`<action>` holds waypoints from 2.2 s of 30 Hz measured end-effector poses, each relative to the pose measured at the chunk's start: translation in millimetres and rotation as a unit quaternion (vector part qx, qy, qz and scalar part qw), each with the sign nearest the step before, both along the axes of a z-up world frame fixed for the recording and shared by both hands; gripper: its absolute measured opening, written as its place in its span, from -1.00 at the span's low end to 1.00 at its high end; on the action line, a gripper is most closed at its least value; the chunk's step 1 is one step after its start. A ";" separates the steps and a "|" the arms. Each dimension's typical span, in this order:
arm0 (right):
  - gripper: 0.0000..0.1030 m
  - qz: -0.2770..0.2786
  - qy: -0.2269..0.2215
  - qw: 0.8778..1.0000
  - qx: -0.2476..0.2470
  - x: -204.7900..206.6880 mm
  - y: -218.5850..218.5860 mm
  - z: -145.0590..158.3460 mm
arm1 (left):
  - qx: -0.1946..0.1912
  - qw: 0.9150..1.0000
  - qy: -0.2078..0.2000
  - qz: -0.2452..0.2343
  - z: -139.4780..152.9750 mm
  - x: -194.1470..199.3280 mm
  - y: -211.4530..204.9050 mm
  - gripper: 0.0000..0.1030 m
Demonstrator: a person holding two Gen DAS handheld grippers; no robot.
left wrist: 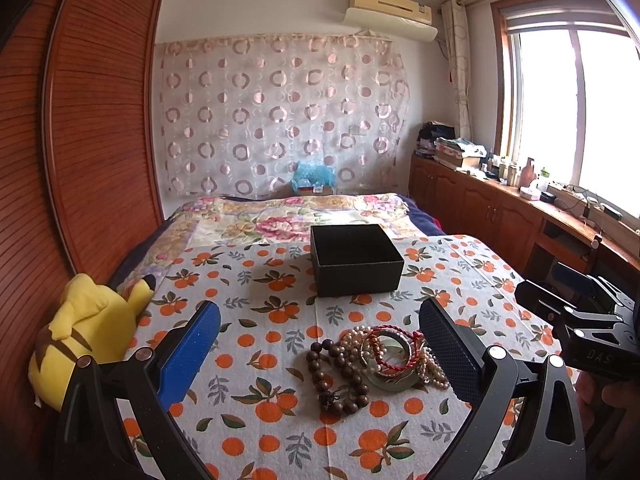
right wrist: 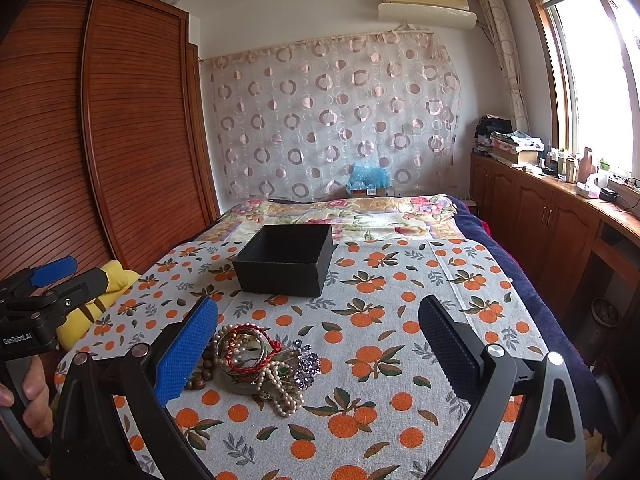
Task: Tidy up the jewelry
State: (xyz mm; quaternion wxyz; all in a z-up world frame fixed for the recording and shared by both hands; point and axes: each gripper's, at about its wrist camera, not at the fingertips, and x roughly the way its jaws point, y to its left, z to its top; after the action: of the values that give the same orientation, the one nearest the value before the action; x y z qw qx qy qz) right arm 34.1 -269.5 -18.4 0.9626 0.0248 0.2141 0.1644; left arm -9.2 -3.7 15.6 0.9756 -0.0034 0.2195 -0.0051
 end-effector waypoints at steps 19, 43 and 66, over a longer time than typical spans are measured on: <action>0.95 0.025 0.017 1.000 -0.002 6.2 5.4 -13.5 | -0.002 0.999 0.046 -0.002 -16.5 4.0 -4.1 0.87; 0.03 0.158 0.157 0.975 -0.023 78.7 57.1 -75.8 | -0.005 0.988 0.150 -0.034 -84.1 43.8 17.5 0.87; -0.84 0.198 0.170 0.965 -0.029 93.8 60.9 -72.4 | -0.016 0.975 0.216 -0.057 -115.3 75.2 26.5 0.87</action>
State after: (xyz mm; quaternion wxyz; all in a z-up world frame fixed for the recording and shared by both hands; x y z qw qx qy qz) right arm 127.9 -208.6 -90.8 0.8606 -0.0179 0.3798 0.3387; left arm 66.0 22.8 -99.7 0.9032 -0.0071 0.4245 -0.0635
